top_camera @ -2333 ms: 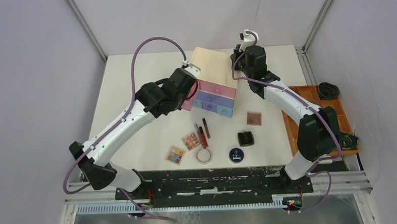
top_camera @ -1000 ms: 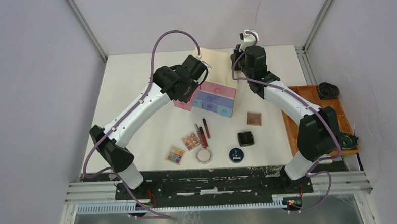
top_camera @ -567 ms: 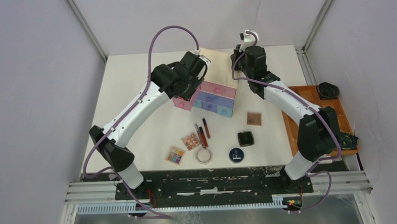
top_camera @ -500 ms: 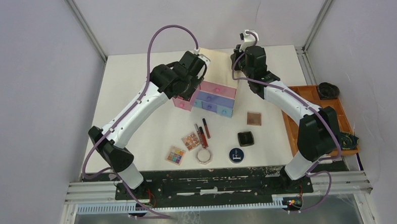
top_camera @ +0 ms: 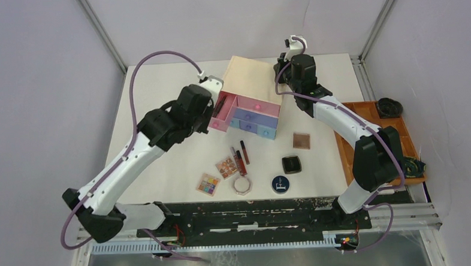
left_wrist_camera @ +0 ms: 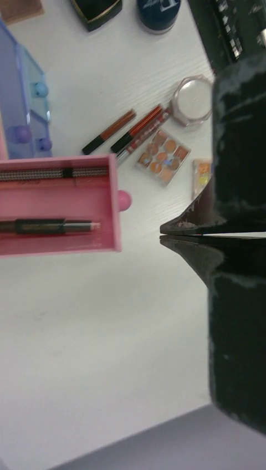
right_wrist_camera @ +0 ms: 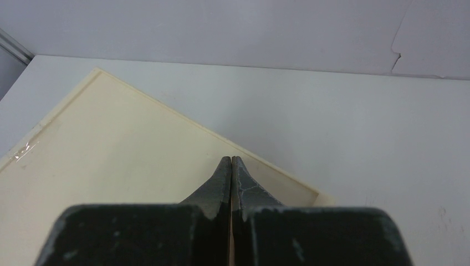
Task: Organize the makeup
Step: Place the makeup in the drawer, then close the drawer in the storage box.
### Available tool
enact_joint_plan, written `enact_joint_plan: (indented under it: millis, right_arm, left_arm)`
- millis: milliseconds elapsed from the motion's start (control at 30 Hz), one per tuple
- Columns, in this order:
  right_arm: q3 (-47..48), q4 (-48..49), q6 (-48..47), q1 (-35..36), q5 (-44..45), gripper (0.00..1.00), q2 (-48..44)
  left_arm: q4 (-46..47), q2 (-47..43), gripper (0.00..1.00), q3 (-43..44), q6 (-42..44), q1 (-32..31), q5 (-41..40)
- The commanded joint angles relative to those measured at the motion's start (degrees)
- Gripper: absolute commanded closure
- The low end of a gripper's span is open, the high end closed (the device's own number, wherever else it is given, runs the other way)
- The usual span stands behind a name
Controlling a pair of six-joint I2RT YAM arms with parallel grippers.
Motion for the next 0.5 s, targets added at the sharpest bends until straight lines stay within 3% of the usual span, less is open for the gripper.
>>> enact_joint_plan:
  millis: [0,100,233,467]
  right_arm:
    - [-4.27,-19.85,-0.29,-1.11,1.23,0.99,5.69]
    - [-4.24,-19.95,-0.34,-1.11,0.98,0.99,5.7]
    - [-3.95,-20.29,-0.47,-1.05,0.21,0.99,6.17]
    - [-3.16,-20.84,-0.55,-1.04,-1.15,0.99,7.09]
  left_arm:
    - [16.37,-8.16,0.97,-14.88,-8.71,0.26,9.5]
    - [25.17,-12.68,0.97,-24.6,-12.17,0.22,13.49]
    - [34.46,-17.47,0.97,-34.25,-14.53,0.23,12.23]
    - [40.3,-20.93,0.97,-39.12,-13.86,0.22,7.42]
